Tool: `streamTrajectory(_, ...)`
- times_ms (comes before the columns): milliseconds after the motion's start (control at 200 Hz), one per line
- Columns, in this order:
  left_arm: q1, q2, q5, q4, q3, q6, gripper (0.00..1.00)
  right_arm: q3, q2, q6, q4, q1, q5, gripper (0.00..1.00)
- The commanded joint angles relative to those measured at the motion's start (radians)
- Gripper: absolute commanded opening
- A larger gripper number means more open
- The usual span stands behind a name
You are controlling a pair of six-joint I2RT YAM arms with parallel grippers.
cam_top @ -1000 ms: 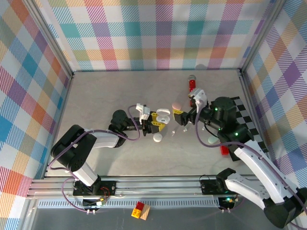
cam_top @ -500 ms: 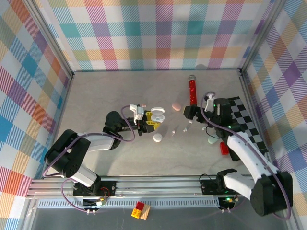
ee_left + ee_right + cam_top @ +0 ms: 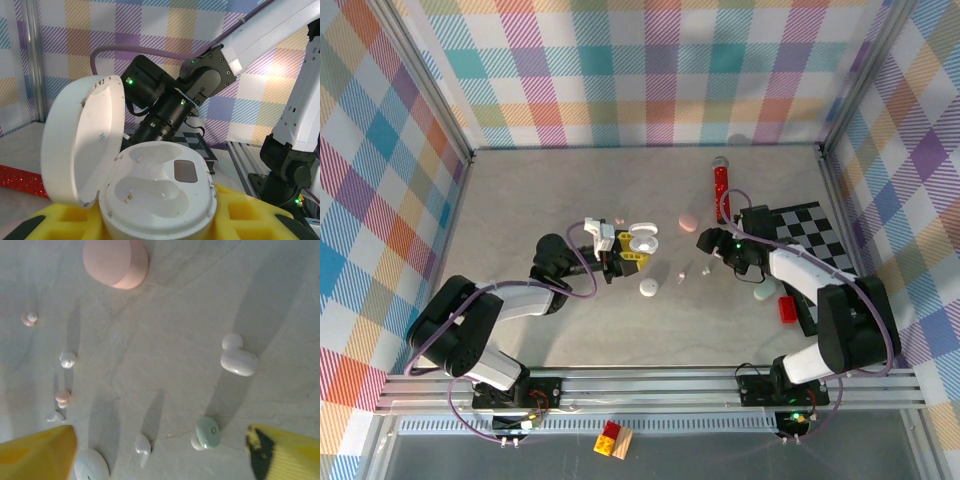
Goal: Insert the wireless bluetooth earbuds into the charging case
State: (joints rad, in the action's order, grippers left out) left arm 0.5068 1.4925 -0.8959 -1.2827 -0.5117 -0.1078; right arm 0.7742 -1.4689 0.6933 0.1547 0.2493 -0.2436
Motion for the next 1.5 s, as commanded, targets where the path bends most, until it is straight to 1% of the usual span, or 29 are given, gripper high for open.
streamTrajectory(0, -0.008, -0.012, 0.001, -0.023, 0.002, 0.026, 0.35, -0.022, -0.031, 0.146, -0.115, -0.013, 0.013, 0.75)
streamTrajectory(105, -0.008, -0.009, 0.000, -0.024, 0.000, 0.026, 0.35, -0.032, -0.063, 0.190, -0.159, -0.016, 0.004, 0.63)
streamTrajectory(260, -0.008, -0.011, -0.002, -0.023, -0.002, 0.026, 0.35, -0.048, -0.100, 0.226, -0.188, -0.018, -0.009, 0.56)
streamTrajectory(480, -0.008, -0.017, -0.002, -0.017, 0.000, 0.028, 0.35, -0.063, -0.112, 0.233, -0.195, -0.019, 0.005, 0.57)
streamTrajectory(575, -0.008, -0.018, -0.005, -0.013, -0.002, 0.027, 0.35, -0.058, -0.127, 0.224, -0.200, -0.036, 0.002, 0.57)
streamTrajectory(755, -0.008, -0.027, -0.008, 0.003, -0.008, 0.030, 0.35, -0.016, -0.163, 0.196, -0.213, -0.090, -0.038, 0.57)
streamTrajectory(980, -0.008, -0.027, -0.006, 0.009, -0.008, 0.031, 0.34, 0.056, -0.224, 0.163, -0.219, -0.102, -0.104, 0.56)
streamTrajectory(1075, -0.008, -0.031, -0.008, 0.017, -0.010, 0.036, 0.35, 0.076, -0.233, 0.139, -0.219, -0.102, -0.119, 0.54)
streamTrajectory(1170, -0.008, -0.031, -0.010, 0.031, -0.013, 0.043, 0.35, 0.116, -0.252, 0.084, -0.170, -0.102, -0.134, 0.54)
streamTrajectory(1305, -0.009, -0.026, -0.013, 0.030, -0.016, 0.046, 0.35, 0.137, -0.251, 0.042, -0.119, -0.104, -0.101, 0.54)
streamTrajectory(1495, -0.010, -0.025, -0.014, 0.029, -0.019, 0.048, 0.35, 0.076, -0.147, 0.043, -0.095, -0.102, -0.006, 0.54)
